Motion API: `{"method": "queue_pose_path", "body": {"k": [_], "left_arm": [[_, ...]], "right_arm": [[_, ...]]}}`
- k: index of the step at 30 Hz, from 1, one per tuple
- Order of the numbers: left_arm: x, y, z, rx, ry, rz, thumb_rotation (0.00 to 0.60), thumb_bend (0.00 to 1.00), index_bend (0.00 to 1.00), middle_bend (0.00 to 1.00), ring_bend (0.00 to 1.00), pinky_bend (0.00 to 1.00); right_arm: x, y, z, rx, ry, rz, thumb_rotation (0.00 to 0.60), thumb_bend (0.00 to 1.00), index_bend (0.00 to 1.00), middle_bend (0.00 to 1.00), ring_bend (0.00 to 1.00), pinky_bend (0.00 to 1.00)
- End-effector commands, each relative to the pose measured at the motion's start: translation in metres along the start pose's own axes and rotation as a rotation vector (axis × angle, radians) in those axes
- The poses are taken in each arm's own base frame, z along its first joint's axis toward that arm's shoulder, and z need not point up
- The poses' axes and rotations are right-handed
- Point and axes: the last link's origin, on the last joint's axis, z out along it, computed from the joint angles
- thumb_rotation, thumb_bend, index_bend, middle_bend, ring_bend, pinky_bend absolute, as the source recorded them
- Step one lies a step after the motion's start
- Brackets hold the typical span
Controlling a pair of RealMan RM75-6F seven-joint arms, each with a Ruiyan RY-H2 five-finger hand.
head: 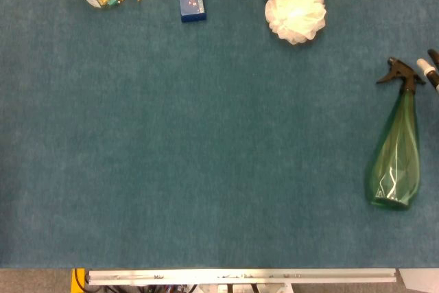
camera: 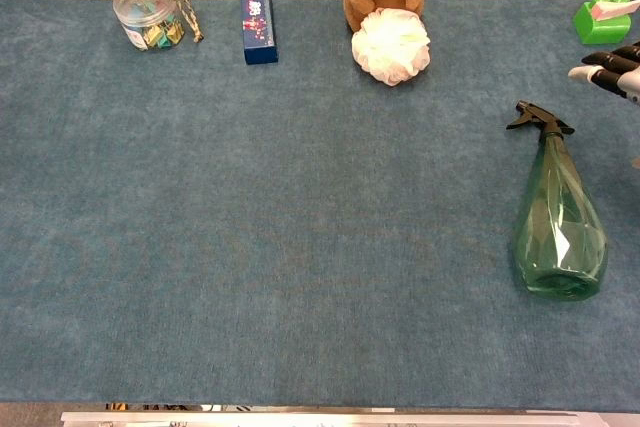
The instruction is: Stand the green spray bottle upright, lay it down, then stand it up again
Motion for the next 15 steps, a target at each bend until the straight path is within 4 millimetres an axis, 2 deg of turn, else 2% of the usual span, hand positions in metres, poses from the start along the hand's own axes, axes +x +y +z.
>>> {"method": "queue_pose_path", "body": {"k": [1, 15], "left_arm": [[0.000, 0.000, 0.000, 0.002, -0.001, 0.000, 0.600, 0.13, 0.34, 0.35, 0.39, 0.70], [0.002, -0.002, -0.001, 0.000, 0.005, -0.012, 0.600, 0.13, 0.34, 0.35, 0.39, 0.70]], "right_arm": [[-0.006, -0.004, 0.007, 0.006, -0.015, -0.008, 0.600, 0.00, 0.00, 0.00, 0.00, 0.03], [-0.017, -0.025, 0.031, 0.028, -0.011, -0.061, 0.600, 0.00, 0.00, 0.00, 0.00, 0.02]]}}
